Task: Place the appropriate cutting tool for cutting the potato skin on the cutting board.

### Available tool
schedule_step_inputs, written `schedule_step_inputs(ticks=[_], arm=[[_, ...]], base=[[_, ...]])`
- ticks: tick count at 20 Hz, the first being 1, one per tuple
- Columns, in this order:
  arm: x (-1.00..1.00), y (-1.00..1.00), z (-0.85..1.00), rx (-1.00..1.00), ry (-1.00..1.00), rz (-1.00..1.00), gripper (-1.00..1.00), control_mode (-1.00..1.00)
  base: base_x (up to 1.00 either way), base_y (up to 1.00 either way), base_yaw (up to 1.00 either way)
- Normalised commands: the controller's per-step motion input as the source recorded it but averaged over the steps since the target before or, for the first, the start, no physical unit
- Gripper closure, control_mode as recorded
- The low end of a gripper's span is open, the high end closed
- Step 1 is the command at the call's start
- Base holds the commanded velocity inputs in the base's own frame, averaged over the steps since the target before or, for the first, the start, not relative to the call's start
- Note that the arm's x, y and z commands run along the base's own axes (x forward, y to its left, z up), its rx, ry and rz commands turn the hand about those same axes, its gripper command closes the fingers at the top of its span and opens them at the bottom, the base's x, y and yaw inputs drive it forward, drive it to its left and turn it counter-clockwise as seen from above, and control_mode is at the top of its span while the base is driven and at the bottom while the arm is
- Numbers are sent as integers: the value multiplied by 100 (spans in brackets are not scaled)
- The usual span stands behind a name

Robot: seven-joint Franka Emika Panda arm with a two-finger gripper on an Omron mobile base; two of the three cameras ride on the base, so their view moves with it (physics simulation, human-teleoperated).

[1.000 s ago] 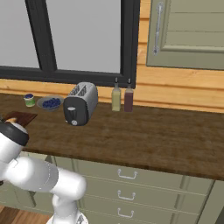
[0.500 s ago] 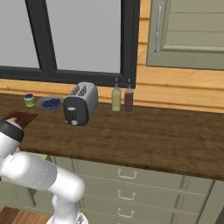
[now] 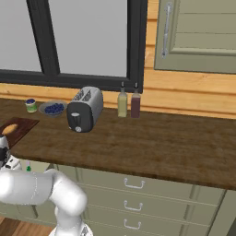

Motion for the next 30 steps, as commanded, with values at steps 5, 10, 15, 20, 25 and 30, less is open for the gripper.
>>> schedule_step_inputs(ticks=[5,10,15,20,25,30], arm=[[-5,29,-41,0,13,-4,-100,-100],[-32,14,-33,0,8,-2,-100,-100],[-74,0,-19,0,9,-3,-100,-100],[-98,0,-7,0,10,-4,-100,-100],[-100,0,5,0,11,-6,-100,-100],[-50,0,43,-4,3,-5,-100,-100]], base=[[0,0,0],[0,0,0],[0,0,0],[0,0,0],[0,0,0],[0,0,0]])
